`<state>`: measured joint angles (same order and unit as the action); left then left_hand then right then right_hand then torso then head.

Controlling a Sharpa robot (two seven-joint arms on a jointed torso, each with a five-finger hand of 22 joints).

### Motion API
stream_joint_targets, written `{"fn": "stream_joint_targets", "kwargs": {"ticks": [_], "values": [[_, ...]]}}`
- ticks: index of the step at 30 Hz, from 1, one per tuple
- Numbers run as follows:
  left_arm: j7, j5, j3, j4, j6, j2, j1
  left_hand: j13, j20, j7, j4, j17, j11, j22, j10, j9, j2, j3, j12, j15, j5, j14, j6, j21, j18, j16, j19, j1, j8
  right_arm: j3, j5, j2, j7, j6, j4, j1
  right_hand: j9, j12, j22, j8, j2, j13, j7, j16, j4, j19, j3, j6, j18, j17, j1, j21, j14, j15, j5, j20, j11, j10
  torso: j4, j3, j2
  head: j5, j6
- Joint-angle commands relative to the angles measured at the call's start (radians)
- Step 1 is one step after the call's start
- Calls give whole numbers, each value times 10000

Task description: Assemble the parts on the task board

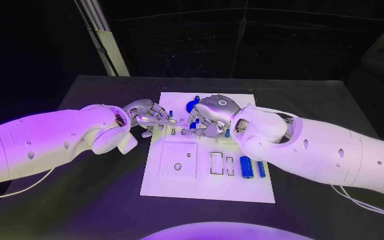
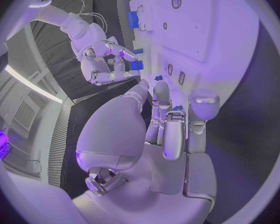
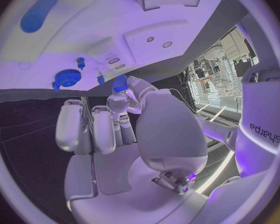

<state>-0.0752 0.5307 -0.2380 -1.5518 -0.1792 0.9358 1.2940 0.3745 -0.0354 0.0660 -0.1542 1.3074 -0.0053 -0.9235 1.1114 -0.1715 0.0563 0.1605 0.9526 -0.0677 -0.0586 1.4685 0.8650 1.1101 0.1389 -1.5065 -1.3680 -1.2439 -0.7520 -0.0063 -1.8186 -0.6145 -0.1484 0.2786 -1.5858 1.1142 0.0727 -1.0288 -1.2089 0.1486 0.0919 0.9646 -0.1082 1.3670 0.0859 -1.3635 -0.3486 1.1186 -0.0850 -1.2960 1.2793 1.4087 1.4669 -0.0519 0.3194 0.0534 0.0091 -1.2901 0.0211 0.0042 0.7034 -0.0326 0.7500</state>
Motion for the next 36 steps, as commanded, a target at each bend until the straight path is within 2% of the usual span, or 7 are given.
{"fn": "stream_joint_targets", "kwargs": {"ticks": [1, 3, 6, 16, 23, 29, 36], "values": [[244, -500, 10, 12, -265, 144, 76, 7, 9, -1, 56, 1362, -34, 34, 58, 16, 53, -2, -60, -63, -21, 745, 92, 14, -128, -7, -19, -100, 28, 4, -595, 205, -386, -594, 231, 23, 29, 47, 15, 19, 38, -15, 172, -47, 2, -39, -53, 208, 86, 22, 59, 27, 496, -80, -68, -14, -10, 11, 3, -7, 8, -24, -15], [289, -614, 11, 28, -306, 201, 105, 6, 9, -2, 58, 1359, -35, 36, 58, 16, 53, -1, -61, -64, -21, 744, 92, 11, -128, -6, -18, -103, 28, 3, -675, 290, -437, -643, 324, 23, 29, 53, 17, 18, 39, -19, 171, -51, 2, -37, -54, 206, 86, 27, 59, 26, 495, -79, -73, -14, -10, 13, 14, -25, 6, -21, -11], [366, -775, 11, 52, -363, 289, 151, 6, 9, -4, 63, 1348, -37, 51, 59, 18, 52, 4, -64, -64, -22, 742, 94, 1, -125, 0, -13, -112, 28, 2, -825, 445, -518, -733, 488, 24, 29, 53, 17, 18, 39, -19, 171, -51, 2, -37, -54, 206, 86, 27, 59, 26, 495, -79, -73, -14, -10, 13, -8, -2, 11, -45, -13], [992, -1577, 13, 100, -973, 477, 306, -15, 12, 2, 98, 1196, -35, 267, 32, 41, 51, 41, -121, -65, -26, 705, 69, -162, -83, 80, 68, -170, 53, -6, -1438, 974, -826, -1340, 985, 26, 28, 56, 9, 14, 34, -10, 170, -52, 0, -39, -66, 202, 87, 26, 67, 28, 493, -78, -97, -13, -9, 12, -6, -3, 14, -97, 24], [1543, -2291, 14, 119, -1459, 553, 396, -38, 13, 6, 144, 1187, -32, 305, 13, 63, 31, 101, -181, -64, -29, 700, 55, -199, -76, 89, 93, -244, 72, -10, -1627, 1146, -920, -1663, 1074, 28, 28, 53, 21, 13, 26, 0, 170, -54, -1, -32, -76, 200, 85, 27, 73, 23, 492, -78, -106, -13, -10, 9, -9, 24, 13, -152, 59], [1666, -2509, 14, 122, -1491, 544, 431, -41, 13, 6, 151, 1190, -32, 306, 12, 66, 28, 110, -188, -64, -29, 701, 54, -201, -76, 88, 95, -255, 74, -17, -1792, 1241, -985, -1915, 1091, 30, 27, 54, 24, 12, 25, 4, 169, -61, -4, -29, -81, 199, 84, 35, 78, 21, 490, -78, -112, -13, -9, 8, -17, 25, 11, -209, 76], [1684, -2558, 13, 132, -1454, 529, 441, -41, 13, 6, 151, 1190, -32, 306, 12, 66, 28, 110, -188, -64, -29, 701, 54, -201, -76, 88, 95, -255, 74, -23, -1931, 1266, -1062, -1838, 1011, 31, 26, 83, 29, 6, 51, -16, 163, -79, -4, -24, -75, 191, 83, 55, 67, 17, 485, -76, -130, -12, -3, 21, -26, 45, 13, -207, 62]]}}
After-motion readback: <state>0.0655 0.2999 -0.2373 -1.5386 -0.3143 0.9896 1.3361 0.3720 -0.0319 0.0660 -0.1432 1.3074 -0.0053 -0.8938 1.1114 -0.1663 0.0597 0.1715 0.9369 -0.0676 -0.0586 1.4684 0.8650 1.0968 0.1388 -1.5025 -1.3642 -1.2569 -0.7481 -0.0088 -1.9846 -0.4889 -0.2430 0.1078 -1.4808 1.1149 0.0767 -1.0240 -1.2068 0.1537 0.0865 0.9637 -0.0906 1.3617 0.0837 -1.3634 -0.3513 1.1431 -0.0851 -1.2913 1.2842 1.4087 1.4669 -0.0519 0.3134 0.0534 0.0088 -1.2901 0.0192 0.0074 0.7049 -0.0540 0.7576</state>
